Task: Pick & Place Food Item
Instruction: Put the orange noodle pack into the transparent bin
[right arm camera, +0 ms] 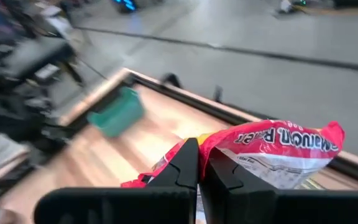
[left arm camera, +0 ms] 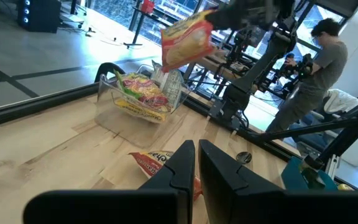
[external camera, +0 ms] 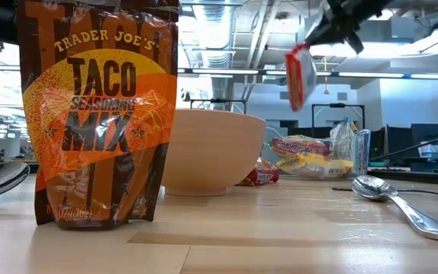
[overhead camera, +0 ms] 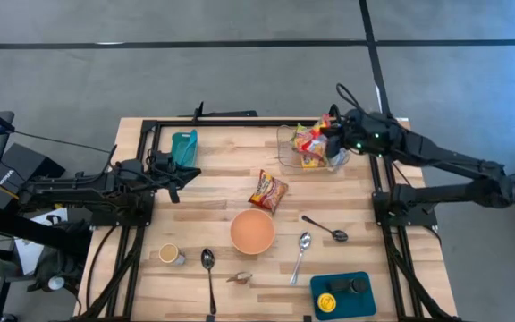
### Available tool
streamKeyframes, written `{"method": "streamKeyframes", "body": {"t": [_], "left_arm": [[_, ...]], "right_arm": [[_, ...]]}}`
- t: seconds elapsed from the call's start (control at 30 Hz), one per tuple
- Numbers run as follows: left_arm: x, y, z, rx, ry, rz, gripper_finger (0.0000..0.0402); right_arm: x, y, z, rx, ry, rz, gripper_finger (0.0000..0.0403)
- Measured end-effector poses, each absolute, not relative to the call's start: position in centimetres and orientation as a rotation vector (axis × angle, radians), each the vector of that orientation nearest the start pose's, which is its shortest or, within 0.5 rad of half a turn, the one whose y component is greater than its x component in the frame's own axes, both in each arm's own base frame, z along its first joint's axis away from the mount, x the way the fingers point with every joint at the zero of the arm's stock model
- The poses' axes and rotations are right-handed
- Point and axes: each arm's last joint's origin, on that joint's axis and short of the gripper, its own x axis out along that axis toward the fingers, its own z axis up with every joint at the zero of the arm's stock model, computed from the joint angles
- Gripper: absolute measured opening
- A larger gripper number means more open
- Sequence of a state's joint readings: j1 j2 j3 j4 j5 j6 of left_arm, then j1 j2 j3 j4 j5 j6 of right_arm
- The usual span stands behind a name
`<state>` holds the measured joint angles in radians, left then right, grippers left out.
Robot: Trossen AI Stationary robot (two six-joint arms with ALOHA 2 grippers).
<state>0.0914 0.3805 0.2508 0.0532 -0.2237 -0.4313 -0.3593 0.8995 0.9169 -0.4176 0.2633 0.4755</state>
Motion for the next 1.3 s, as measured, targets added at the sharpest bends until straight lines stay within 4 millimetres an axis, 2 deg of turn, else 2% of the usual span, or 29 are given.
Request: {"method": "streamKeyframes", "body": {"t": [0.3, 0.57, 0.83, 1.03, 1.3], "left_arm": [[12.0, 1.7, 22.2, -0.422, 0.007, 0.326, 0.0016], [12.0, 1.7, 22.2, -0.422, 0.008, 0.326, 0.0016], [12.0, 1.7, 22.2, -0.422, 0.008, 0.326, 0.0016], [12.0, 1.7, 22.2, -0.422, 0.008, 0.326, 0.0016], [12.0, 1.7, 22.2, -0.422, 0.007, 0.326, 0.0016]], "right_arm": [[15.9, -8.5, 31.9, 0.503, 0.449, -0.798, 0.0000], [15.6, -8.8, 31.8, 0.511, 0.467, -0.807, 0.0000], [17.0, -9.5, 29.9, 0.517, 0.609, -0.786, 0.0000], [17.8, -9.9, 29.3, 0.501, 0.644, -0.787, 0.0000], [17.4, -10.6, 29.2, 0.506, 0.647, -0.825, 0.0000]]}}
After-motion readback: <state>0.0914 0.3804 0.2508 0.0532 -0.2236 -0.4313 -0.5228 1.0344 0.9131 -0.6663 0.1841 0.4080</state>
